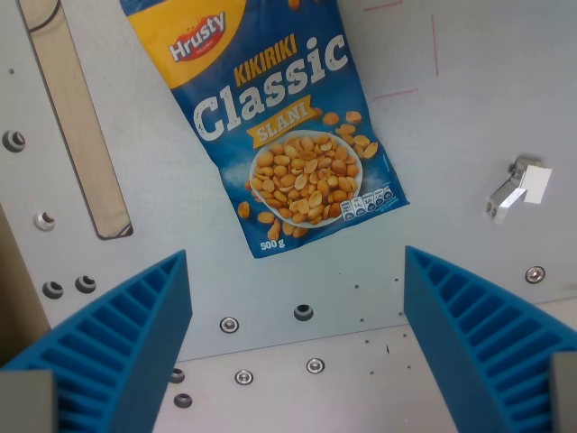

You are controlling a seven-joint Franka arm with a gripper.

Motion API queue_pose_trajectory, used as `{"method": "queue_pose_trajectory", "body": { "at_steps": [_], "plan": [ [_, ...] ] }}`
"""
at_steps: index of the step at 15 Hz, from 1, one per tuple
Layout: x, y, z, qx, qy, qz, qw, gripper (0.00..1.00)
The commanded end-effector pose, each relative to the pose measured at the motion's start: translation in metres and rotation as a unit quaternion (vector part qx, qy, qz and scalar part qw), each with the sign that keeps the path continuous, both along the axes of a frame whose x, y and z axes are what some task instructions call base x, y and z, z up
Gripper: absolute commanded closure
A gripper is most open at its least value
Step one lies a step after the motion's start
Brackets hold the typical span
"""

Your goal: Rotate around gripper positive z

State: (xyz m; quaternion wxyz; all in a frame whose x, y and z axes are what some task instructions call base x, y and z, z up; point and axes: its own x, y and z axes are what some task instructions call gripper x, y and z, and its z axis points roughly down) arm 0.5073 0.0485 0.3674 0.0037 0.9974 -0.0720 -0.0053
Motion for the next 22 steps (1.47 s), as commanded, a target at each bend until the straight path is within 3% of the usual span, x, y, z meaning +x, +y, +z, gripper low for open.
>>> {"method": "queue_pose_trajectory", "body": {
  "at_steps": [1,11,22],
  "plan": [
    [-0.0004,-0.0001,0.0025,0.000,-0.002,-0.007,1.0000,0.00],
    [-0.0004,-0.0001,0.0025,-0.001,-0.003,-0.073,0.9973,0.00],
    [-0.0004,-0.0001,0.0025,-0.001,-0.003,-0.146,0.9892,0.00]
  ]
}}
